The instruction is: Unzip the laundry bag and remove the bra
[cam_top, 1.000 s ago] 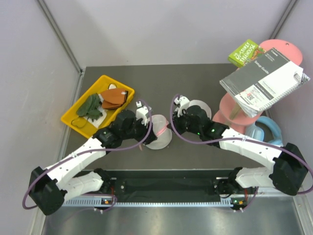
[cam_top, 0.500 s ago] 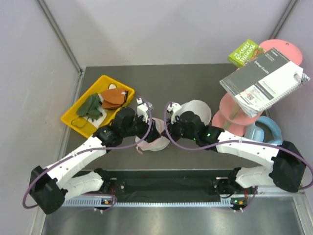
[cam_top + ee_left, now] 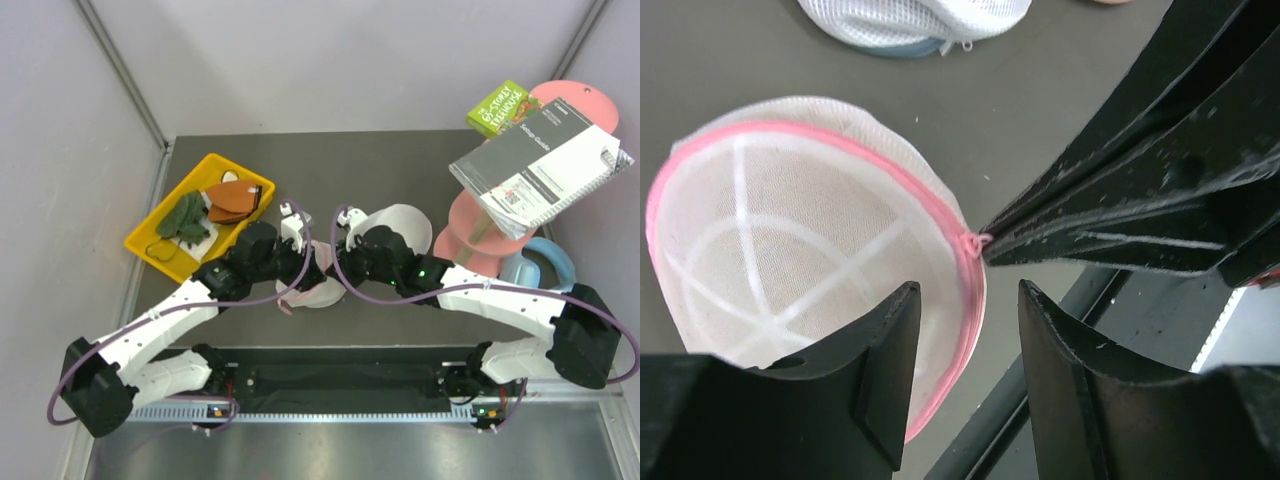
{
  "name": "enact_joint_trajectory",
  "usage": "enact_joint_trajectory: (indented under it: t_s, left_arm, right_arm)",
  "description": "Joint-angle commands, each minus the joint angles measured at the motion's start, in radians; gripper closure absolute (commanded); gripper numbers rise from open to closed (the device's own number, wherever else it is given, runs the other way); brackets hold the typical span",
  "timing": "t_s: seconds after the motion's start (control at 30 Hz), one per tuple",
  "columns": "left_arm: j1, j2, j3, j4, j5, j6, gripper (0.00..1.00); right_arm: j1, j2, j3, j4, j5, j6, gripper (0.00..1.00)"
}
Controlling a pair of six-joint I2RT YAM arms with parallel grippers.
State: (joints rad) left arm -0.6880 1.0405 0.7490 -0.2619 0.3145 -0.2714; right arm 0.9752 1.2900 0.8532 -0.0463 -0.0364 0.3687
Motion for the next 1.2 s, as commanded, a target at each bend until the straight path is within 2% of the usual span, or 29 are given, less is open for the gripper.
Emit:
enact_joint_trajectory:
  t_s: [0.0, 0.17, 0.3, 0.33, 0.4, 0.43, 0.53, 0.83, 1.03, 1.17]
  left_arm:
    - [0.001, -0.027, -0.023, 0.035, 0.02, -0.002, 0.52]
    - [0.001, -0.016, -0.039, 0.053, 0.031, -0.009, 0.59]
    - [0.001, -0.008, -0.045, 0.069, 0.026, -0.011, 0.74]
    - [0.001, -0.005, -0.043, 0.072, 0.026, -0.011, 0.81]
    - [0.001, 0.0, -0.043, 0.073, 0.026, -0.009, 0.87]
    - [0.001, 0.0, -0.043, 0.073, 0.026, -0.008, 0.93]
    - [0.001, 0.0, -0.043, 0.072, 0.026, -0.008, 1.0]
    - [0.001, -0.011, -0.043, 0.05, 0.029, 0.0, 1.0]
    - [0.001, -0.023, -0.039, 0.027, 0.028, 0.003, 1.0]
    - [0.001, -0.037, -0.034, 0.009, 0.023, 0.006, 1.0]
  right_arm:
    - [0.013, 0.0, 0.052, 0.034, 0.016, 0.012, 1.0]
    - [0.014, 0.0, 0.056, 0.033, 0.015, 0.013, 1.0]
    - [0.014, -0.003, 0.058, 0.029, 0.015, 0.012, 1.0]
    - [0.013, -0.004, 0.058, 0.028, 0.016, 0.013, 1.0]
    - [0.013, -0.004, 0.058, 0.028, 0.016, 0.013, 1.0]
    - [0.013, -0.003, 0.056, 0.026, 0.016, 0.012, 1.0]
    - [0.014, -0.004, 0.055, 0.026, 0.016, 0.013, 1.0]
    - [-0.023, -0.011, 0.047, 0.006, 0.058, -0.017, 1.0]
    - [-0.131, -0.009, 0.043, 0.016, 0.014, -0.042, 1.0]
    - [-0.162, 0.005, 0.049, 0.017, 0.003, -0.062, 1.0]
